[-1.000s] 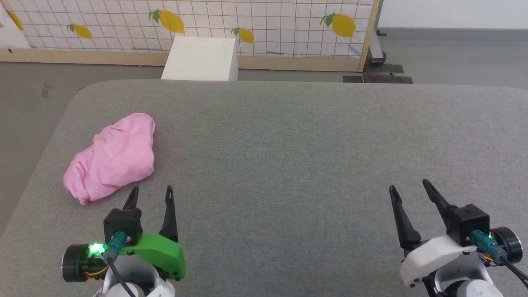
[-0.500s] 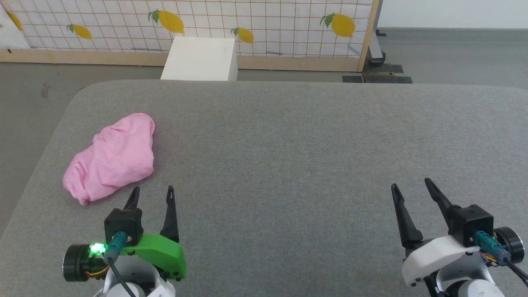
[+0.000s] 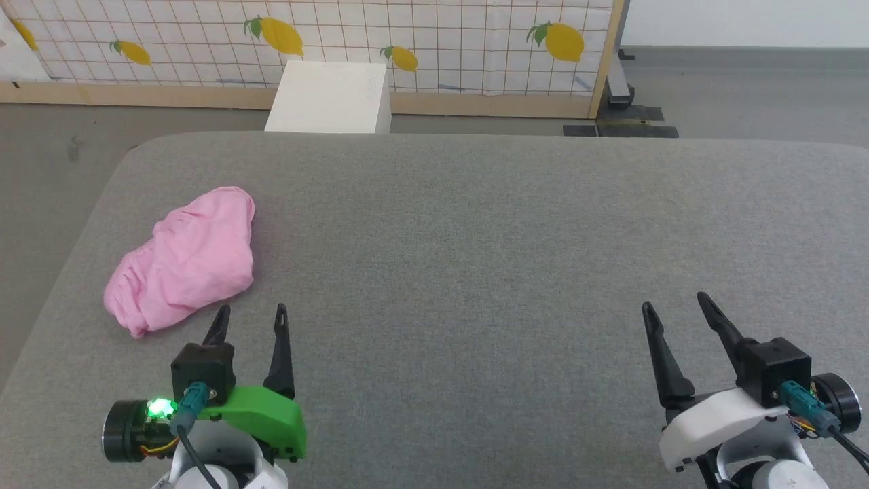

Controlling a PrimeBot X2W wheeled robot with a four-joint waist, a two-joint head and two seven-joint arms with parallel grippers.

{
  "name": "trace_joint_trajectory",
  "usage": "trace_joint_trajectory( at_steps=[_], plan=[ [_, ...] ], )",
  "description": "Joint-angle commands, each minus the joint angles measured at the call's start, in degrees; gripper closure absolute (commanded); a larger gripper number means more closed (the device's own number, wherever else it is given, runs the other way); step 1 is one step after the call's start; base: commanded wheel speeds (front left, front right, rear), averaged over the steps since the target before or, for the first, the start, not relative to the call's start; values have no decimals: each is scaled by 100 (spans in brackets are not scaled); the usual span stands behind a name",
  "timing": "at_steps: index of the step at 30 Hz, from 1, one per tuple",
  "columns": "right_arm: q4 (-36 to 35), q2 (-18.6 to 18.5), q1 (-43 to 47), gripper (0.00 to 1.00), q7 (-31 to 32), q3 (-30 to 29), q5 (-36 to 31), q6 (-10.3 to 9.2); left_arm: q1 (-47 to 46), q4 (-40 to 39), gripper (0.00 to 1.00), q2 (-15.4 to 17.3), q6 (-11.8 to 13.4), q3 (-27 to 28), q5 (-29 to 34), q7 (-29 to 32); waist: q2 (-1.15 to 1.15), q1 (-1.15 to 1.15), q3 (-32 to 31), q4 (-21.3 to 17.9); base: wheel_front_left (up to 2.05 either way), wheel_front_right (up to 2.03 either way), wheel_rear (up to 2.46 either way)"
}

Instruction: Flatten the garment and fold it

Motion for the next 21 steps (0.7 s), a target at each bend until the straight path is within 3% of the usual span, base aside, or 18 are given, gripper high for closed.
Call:
trace_joint_trajectory(
  at_steps=[1, 21],
  plan=[
    [-26, 8, -85, 0, -35, 6, 49, -4, 22, -20, 0, 47, 17, -17, -15, -44, 0, 0, -1, 2, 0, 0, 0],
    [13, 12, -99, 0, 4, 45, 107, -5, 47, -14, 0, 118, 13, -143, -104, 35, 0, 0, 17, -10, 0, 0, 0]
  ],
)
